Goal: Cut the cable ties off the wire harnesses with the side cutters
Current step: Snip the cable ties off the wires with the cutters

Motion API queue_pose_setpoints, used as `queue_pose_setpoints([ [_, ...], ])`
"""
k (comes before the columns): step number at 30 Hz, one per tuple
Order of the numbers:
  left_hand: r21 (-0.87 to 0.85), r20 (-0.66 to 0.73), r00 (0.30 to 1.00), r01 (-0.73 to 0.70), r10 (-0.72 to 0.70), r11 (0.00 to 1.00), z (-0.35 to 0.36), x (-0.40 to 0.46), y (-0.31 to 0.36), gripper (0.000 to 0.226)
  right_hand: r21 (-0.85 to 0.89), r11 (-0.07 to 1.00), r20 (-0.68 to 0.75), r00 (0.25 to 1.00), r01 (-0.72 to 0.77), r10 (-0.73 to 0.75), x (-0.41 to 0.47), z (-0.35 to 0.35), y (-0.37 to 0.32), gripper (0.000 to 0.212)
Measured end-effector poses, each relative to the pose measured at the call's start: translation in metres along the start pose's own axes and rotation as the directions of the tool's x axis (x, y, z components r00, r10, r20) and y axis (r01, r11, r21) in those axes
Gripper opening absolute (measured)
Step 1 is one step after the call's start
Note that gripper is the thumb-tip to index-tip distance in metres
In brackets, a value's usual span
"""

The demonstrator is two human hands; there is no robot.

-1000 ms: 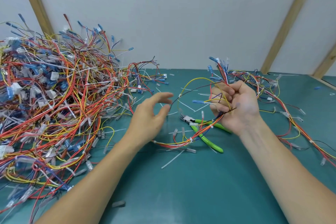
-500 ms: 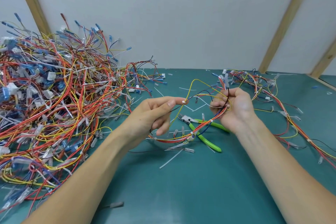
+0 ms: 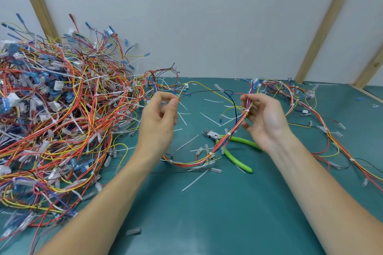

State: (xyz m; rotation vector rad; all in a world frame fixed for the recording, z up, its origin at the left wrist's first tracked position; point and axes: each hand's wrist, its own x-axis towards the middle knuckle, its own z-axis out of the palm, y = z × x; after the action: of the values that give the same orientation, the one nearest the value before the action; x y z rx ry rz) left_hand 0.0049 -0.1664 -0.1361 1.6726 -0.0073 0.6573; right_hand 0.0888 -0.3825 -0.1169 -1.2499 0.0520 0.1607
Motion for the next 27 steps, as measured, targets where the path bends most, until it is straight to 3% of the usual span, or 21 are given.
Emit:
queue_pose_setpoints([
  [2, 0.163, -0.122, 0.983, -0.114, 0.134, 0.980, -0.003, 0.000, -0.001, 0.011, 0.007, 0.999, 0.022, 0.999, 0.040, -0.040, -0.002, 0.002, 0.000, 0.026],
  [4, 0.243, -0.176, 0.969, -0.126, 0.172, 0.962, -0.005, 0.002, -0.002, 0.011, 0.031, 0.998, 0.086, 0.995, 0.049, -0.052, -0.003, 0.003, 0.000, 0.027],
  [7, 0.331, -0.199, 0.976, -0.018, 0.088, 0.943, -0.005, 0.003, -0.007, 0.009, 0.024, 0.999, 0.155, 0.987, 0.026, -0.029, -0.006, 0.006, 0.001, 0.025],
  [9, 0.402, -0.198, 0.980, 0.056, 0.027, 0.914, -0.004, 0.001, -0.006, 0.021, 0.030, 0.999, 0.167, 0.986, 0.012, -0.017, -0.008, 0.009, 0.002, 0.019],
  [11, 0.531, -0.165, 0.979, -0.016, 0.122, 0.847, -0.003, -0.001, -0.007, 0.034, 0.075, 0.997, 0.178, 0.984, -0.007, -0.007, -0.009, 0.010, 0.003, 0.016],
  [13, 0.618, -0.119, 0.954, -0.147, 0.276, 0.773, -0.002, -0.003, -0.005, 0.034, 0.104, 0.994, 0.188, 0.982, -0.019, 0.000, -0.010, 0.011, 0.004, 0.015],
  [15, 0.588, -0.041, 0.934, -0.264, 0.354, 0.765, -0.001, -0.003, -0.003, 0.022, 0.126, 0.992, 0.200, 0.980, -0.024, -0.001, -0.010, 0.011, 0.006, 0.014],
  [17, 0.506, 0.094, 0.942, -0.323, 0.321, 0.800, 0.003, -0.007, -0.006, 0.014, 0.144, 0.989, 0.212, 0.977, -0.029, -0.002, -0.010, 0.011, 0.007, 0.014],
  [20, 0.453, 0.342, 0.932, -0.277, 0.121, 0.847, 0.009, -0.012, -0.013, 0.010, 0.217, 0.974, 0.230, 0.973, -0.069, 0.017, -0.009, 0.013, 0.009, 0.017],
  [22, 0.428, 0.449, 0.892, -0.267, 0.053, 0.864, 0.011, -0.015, -0.017, 0.021, 0.285, 0.953, 0.258, 0.966, -0.103, 0.028, -0.009, 0.014, 0.008, 0.022],
  [27, 0.276, 0.533, 0.846, -0.195, 0.019, 0.941, 0.015, -0.018, -0.015, 0.021, 0.380, 0.916, 0.348, 0.937, -0.127, -0.015, -0.013, 0.012, 0.009, 0.009],
])
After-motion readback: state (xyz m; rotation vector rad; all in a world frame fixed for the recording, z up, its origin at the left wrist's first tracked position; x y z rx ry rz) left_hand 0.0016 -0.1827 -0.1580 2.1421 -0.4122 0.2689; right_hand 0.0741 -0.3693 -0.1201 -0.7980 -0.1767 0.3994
